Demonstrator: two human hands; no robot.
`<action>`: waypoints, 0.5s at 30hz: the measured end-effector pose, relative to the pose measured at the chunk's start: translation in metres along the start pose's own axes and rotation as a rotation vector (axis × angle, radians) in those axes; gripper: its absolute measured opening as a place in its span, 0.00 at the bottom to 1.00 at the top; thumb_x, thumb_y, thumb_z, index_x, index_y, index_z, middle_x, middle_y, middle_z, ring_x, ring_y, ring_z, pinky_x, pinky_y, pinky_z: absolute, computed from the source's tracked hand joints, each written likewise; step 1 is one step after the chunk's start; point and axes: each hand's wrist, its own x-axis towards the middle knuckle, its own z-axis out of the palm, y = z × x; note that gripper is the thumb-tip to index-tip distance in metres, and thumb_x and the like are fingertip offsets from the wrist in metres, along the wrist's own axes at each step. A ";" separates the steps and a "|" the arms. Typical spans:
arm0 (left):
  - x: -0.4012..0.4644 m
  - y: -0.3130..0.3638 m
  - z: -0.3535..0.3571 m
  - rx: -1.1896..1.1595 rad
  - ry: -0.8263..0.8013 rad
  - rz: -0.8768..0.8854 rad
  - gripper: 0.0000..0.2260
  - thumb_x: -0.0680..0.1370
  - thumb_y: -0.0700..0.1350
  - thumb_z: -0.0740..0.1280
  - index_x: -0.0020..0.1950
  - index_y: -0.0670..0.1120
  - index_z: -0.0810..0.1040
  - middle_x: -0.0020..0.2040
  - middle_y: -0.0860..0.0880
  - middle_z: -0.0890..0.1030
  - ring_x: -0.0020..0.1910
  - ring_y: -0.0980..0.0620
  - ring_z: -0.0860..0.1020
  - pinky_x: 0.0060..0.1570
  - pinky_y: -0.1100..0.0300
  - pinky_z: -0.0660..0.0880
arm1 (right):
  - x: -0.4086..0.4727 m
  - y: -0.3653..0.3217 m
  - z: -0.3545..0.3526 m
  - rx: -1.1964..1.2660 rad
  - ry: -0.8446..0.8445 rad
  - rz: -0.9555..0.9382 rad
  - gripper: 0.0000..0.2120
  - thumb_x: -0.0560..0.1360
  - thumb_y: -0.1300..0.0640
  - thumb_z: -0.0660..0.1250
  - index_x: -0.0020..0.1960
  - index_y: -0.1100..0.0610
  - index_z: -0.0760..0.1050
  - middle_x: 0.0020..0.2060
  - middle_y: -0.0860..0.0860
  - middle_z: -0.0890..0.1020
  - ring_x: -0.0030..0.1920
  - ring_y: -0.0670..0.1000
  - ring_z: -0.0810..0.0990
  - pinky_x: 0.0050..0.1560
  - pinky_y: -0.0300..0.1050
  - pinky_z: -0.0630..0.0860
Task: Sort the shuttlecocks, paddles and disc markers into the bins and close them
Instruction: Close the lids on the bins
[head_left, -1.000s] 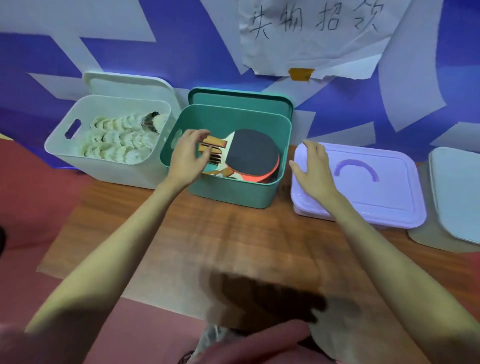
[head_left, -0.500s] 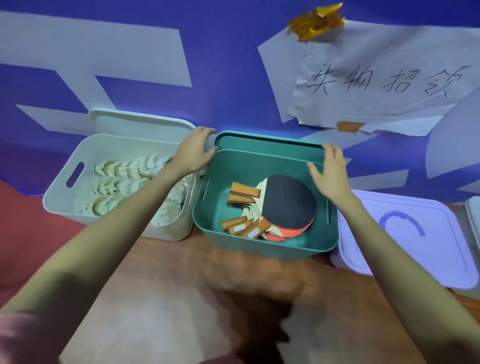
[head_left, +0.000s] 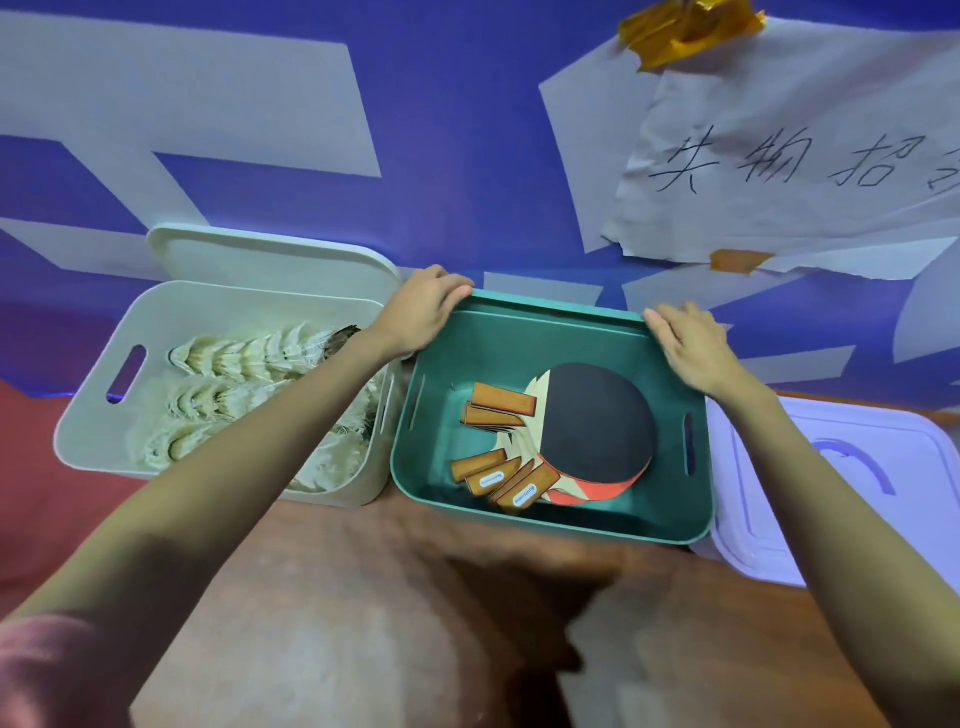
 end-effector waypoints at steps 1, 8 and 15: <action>0.001 0.002 0.000 -0.048 -0.035 0.013 0.15 0.84 0.46 0.55 0.62 0.41 0.77 0.56 0.42 0.79 0.56 0.45 0.75 0.55 0.55 0.67 | 0.000 -0.001 -0.001 0.053 -0.016 -0.059 0.16 0.81 0.46 0.52 0.46 0.55 0.72 0.42 0.58 0.76 0.49 0.61 0.72 0.46 0.51 0.65; 0.010 0.017 -0.004 -0.215 0.063 -0.042 0.11 0.81 0.42 0.61 0.55 0.38 0.81 0.53 0.43 0.82 0.54 0.46 0.78 0.56 0.58 0.70 | 0.000 -0.019 -0.008 0.279 0.137 -0.104 0.14 0.79 0.51 0.63 0.49 0.61 0.79 0.45 0.56 0.80 0.47 0.56 0.76 0.51 0.50 0.71; -0.004 0.049 -0.048 -0.285 0.346 0.062 0.09 0.79 0.42 0.65 0.53 0.41 0.83 0.48 0.46 0.82 0.49 0.51 0.78 0.52 0.64 0.71 | -0.022 -0.036 -0.040 0.330 0.437 -0.207 0.19 0.76 0.43 0.59 0.47 0.57 0.79 0.43 0.51 0.79 0.47 0.55 0.74 0.52 0.57 0.70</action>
